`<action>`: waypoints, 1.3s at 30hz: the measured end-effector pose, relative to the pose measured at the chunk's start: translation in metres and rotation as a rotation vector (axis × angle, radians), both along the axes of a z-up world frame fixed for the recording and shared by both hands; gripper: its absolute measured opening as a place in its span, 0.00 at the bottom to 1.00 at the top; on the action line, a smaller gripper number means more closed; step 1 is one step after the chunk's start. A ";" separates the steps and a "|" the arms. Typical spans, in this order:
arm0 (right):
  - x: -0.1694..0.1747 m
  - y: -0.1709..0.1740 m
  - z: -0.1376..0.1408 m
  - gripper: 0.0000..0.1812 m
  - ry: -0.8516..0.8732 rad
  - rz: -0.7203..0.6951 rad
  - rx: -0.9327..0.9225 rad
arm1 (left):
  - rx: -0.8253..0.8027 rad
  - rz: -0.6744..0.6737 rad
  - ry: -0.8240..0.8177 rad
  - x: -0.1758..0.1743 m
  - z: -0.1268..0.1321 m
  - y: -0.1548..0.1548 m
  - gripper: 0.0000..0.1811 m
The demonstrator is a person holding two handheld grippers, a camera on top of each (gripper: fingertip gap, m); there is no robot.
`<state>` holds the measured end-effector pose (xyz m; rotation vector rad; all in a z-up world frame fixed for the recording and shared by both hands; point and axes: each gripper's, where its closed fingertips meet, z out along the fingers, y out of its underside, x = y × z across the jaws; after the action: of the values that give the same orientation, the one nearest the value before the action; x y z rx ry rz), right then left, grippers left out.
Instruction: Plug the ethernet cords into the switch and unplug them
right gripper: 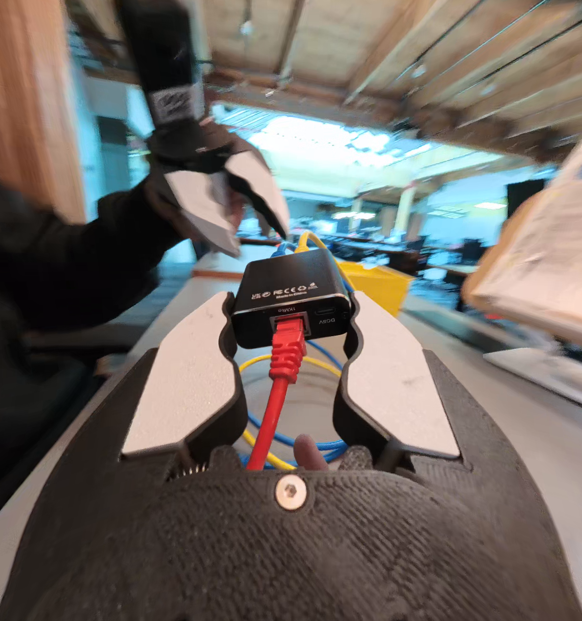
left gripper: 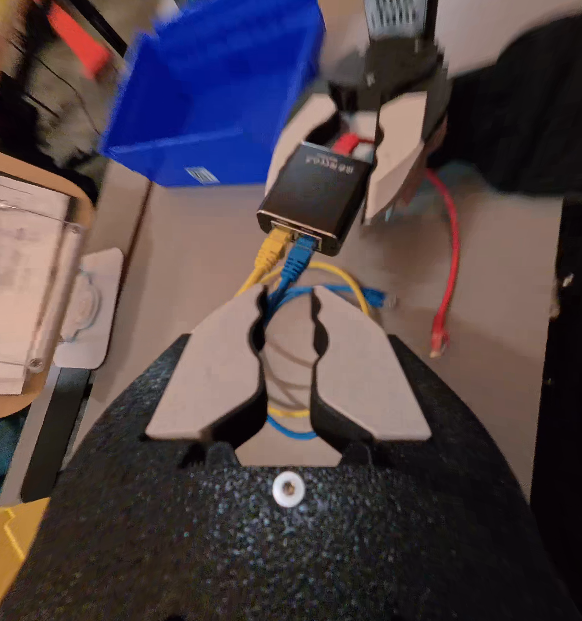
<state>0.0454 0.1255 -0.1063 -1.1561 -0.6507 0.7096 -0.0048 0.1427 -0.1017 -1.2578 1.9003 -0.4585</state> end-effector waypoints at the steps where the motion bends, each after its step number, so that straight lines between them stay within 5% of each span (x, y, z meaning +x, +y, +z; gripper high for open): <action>1: 0.006 0.002 0.008 0.35 0.015 -0.035 0.010 | -0.028 0.020 -0.111 -0.006 0.015 0.001 0.20; 4: 0.017 0.000 0.040 0.35 0.033 -0.115 0.087 | -0.107 0.130 -0.467 -0.041 0.052 0.021 0.24; 6: 0.020 -0.002 0.067 0.35 0.025 -0.142 0.149 | -0.196 0.199 -0.573 -0.068 0.045 0.041 0.24; 12: 0.060 -0.002 0.175 0.34 -0.003 -0.294 0.290 | -0.398 0.387 -0.486 -0.110 -0.044 0.078 0.27; 19: 0.157 -0.002 0.244 0.34 -0.048 -0.646 0.356 | -0.365 0.339 -0.418 -0.105 -0.068 0.067 0.29; 23: 0.211 0.017 0.220 0.35 -0.053 -0.774 0.234 | -0.360 0.315 -0.387 -0.096 -0.075 0.064 0.30; 32: 0.284 0.071 0.082 0.35 0.070 -0.791 -0.163 | -0.347 0.276 -0.336 -0.088 -0.088 0.051 0.29; 35: 0.298 0.080 0.062 0.35 -0.028 -0.929 -0.185 | -0.345 0.272 -0.323 -0.085 -0.092 0.050 0.29; 39: 0.312 0.086 0.071 0.35 -0.187 -1.144 -0.057 | -0.370 0.267 -0.307 -0.081 -0.101 0.046 0.29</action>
<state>0.3578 0.2114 -0.0357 -1.4167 -0.0421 -0.3585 -0.0856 0.1886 -0.2025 -1.5530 1.4056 -0.8341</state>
